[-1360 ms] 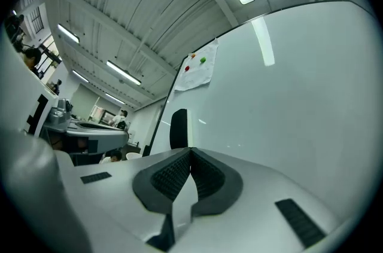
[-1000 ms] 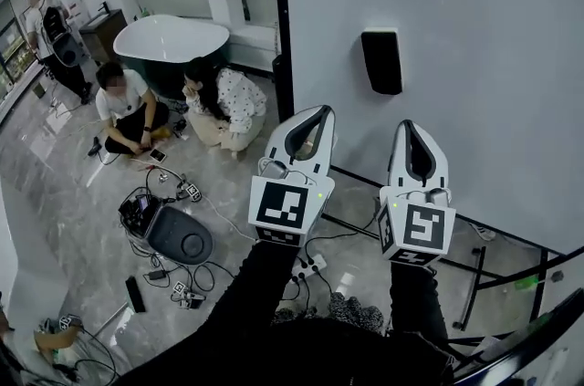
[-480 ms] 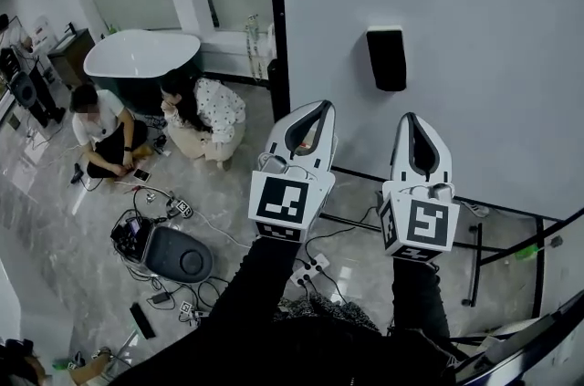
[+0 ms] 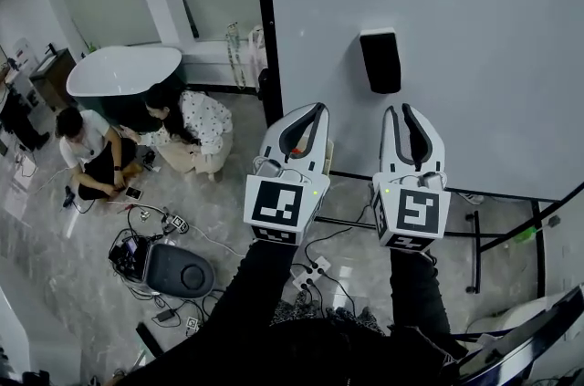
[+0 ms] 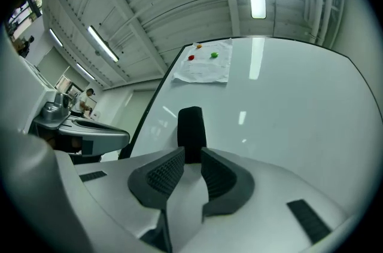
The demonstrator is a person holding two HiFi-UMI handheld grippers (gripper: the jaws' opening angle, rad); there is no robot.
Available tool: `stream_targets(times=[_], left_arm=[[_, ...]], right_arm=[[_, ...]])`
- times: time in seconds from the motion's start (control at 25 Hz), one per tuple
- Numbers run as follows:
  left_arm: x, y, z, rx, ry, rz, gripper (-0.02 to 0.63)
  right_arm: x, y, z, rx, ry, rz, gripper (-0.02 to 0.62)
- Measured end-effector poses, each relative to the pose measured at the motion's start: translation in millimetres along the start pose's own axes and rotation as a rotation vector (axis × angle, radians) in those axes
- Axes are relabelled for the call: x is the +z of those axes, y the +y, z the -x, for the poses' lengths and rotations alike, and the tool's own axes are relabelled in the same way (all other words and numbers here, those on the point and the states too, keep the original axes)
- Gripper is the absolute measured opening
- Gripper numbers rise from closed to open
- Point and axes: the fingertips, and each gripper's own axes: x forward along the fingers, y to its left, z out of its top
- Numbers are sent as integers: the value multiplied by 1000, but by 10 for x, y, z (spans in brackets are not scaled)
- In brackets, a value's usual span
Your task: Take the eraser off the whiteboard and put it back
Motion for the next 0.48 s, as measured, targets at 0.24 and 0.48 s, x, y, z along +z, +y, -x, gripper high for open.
stream_targets(times=[0.24,0.48], left_arm=[[-23,73,-54,-6,0,7,6],[-35,142,-65,-2,1,8,6]], right_arm=[[-8,35,-181,-9,15,4,199],[-131,59,-397,-13,66,36,281]])
